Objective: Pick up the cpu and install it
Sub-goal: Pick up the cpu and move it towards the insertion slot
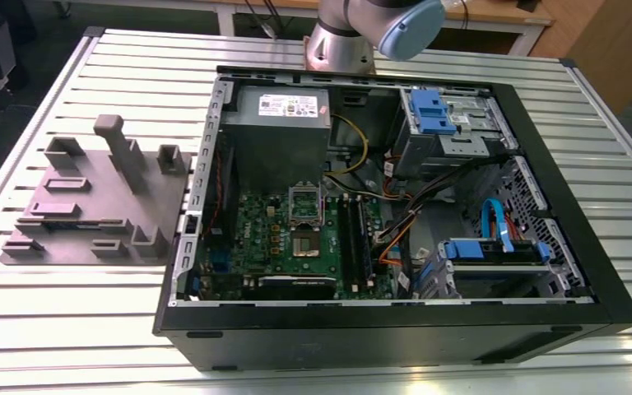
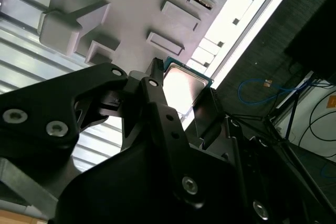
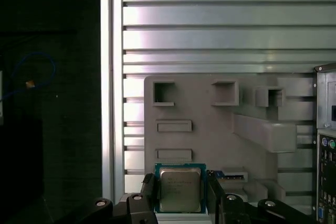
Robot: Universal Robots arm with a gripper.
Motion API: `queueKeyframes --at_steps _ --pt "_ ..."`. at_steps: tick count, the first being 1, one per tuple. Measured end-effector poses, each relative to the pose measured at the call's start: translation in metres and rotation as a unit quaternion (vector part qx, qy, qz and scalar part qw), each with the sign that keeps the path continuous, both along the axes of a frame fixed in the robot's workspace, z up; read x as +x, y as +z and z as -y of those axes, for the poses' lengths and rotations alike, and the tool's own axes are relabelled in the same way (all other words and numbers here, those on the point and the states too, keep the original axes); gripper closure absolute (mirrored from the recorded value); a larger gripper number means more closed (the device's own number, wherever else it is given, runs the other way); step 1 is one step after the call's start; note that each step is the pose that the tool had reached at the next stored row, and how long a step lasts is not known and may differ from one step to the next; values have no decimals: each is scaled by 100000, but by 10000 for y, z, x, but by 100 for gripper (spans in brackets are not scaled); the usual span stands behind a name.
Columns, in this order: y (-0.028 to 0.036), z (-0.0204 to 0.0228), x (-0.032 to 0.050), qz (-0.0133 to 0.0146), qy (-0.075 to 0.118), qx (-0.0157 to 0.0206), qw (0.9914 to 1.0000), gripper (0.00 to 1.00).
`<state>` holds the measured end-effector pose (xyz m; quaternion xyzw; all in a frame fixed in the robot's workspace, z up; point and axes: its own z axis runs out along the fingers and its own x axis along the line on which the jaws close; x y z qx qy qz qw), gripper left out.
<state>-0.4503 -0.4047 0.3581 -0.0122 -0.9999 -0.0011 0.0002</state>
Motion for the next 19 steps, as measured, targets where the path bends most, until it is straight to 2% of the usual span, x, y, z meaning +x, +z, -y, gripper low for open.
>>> queueKeyframes --at_steps 10,11,19 --pt "89 -3 0 5 2 3 100000 53" --pt "115 -4 0 1 0 1 100000 53" --pt "194 -7 0 4 1 2 100000 53"
